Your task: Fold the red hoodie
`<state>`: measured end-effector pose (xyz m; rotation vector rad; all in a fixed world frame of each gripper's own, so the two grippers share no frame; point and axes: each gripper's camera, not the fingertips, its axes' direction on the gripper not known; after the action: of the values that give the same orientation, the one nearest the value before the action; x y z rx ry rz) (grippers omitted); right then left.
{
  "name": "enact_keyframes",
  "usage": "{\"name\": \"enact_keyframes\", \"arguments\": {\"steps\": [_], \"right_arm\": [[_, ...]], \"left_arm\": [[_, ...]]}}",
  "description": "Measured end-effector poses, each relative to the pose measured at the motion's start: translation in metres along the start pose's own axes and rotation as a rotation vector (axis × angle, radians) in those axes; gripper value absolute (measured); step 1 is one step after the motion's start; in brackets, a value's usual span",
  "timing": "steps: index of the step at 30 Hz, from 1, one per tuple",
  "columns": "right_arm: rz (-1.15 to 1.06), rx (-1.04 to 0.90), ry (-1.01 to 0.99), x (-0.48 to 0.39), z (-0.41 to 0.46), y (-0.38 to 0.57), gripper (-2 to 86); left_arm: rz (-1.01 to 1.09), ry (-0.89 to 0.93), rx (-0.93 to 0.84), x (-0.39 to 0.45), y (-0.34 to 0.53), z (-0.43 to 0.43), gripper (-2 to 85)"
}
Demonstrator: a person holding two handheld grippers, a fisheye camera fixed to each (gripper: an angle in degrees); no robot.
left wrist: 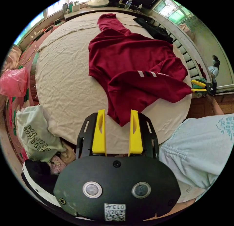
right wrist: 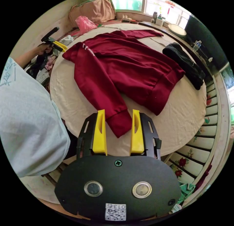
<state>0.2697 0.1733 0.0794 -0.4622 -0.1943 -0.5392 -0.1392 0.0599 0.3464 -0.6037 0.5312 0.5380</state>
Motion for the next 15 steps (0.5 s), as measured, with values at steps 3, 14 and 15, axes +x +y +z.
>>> {"name": "enact_keyframes", "arguments": {"steps": [3, 14, 15], "right_arm": [[0.011, -0.074, 0.002, -0.005, 0.024, 0.001, 12.2], [0.112, 0.133, 0.064, 0.065, -0.058, -0.049, 4.4], [0.145, 0.154, 0.063, 0.075, -0.061, -0.054, 4.5]], "left_arm": [[-0.039, -0.034, -0.063, 0.004, -0.005, 0.023, 10.7], [0.094, -0.066, -0.093, -0.019, -0.023, -0.002, 2.2], [0.089, -0.066, -0.115, -0.022, -0.026, 0.004, 2.1]]}}
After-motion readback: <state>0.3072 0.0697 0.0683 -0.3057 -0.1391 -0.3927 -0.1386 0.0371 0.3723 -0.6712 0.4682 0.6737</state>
